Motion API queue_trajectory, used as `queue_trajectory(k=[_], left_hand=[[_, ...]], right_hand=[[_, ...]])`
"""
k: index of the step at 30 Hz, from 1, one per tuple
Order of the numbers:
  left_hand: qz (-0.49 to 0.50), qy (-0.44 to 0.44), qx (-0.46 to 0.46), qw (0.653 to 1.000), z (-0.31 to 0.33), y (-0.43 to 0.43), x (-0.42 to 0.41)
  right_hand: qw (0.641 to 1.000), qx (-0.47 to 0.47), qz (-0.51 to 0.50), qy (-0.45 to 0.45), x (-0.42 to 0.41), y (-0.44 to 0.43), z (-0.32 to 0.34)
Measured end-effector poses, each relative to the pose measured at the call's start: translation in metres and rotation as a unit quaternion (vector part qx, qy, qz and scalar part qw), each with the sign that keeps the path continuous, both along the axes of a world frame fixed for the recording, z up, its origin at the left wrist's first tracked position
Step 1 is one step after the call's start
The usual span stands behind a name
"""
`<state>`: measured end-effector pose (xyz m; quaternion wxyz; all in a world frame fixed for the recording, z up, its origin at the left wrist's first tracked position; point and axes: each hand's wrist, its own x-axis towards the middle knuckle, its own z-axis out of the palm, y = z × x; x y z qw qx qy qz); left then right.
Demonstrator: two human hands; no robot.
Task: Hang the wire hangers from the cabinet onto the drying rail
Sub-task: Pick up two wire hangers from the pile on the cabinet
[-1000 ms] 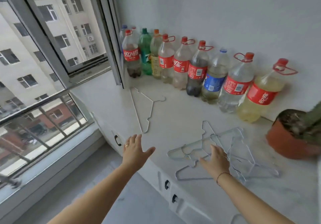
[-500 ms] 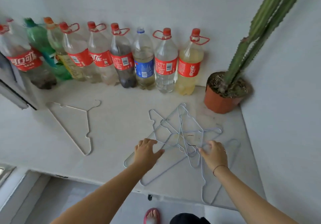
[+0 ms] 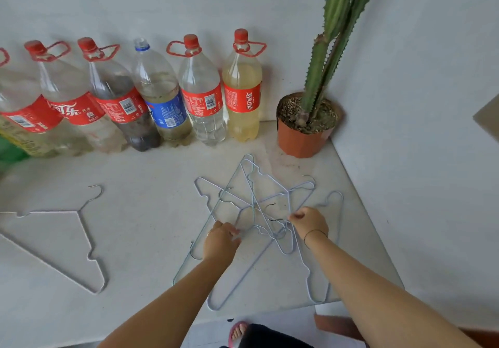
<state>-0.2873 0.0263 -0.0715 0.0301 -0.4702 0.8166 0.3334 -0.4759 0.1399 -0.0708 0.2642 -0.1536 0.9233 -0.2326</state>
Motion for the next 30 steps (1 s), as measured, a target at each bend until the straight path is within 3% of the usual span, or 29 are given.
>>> queue_trajectory(k=[8, 16, 23, 30], left_hand=[[0.01, 0.007, -0.009, 1.0, -0.002, -0.004, 0.005], [0.039, 0.088, -0.027, 0.995, 0.016, -0.012, 0.019], [0.068, 0.151, -0.031, 0.986, 0.03, -0.021, 0.029], [0.128, 0.205, -0.031, 0.97, 0.042, -0.033, 0.031]], right_hand=[[0.999, -0.033, -0.027, -0.016, -0.001, 0.0, -0.005], [0.995, -0.045, -0.07, -0.063, -0.007, -0.006, -0.002], [0.999, 0.021, -0.048, 0.006, 0.001, -0.02, -0.002], [0.999, -0.028, -0.031, -0.027, -0.004, -0.022, 0.005]])
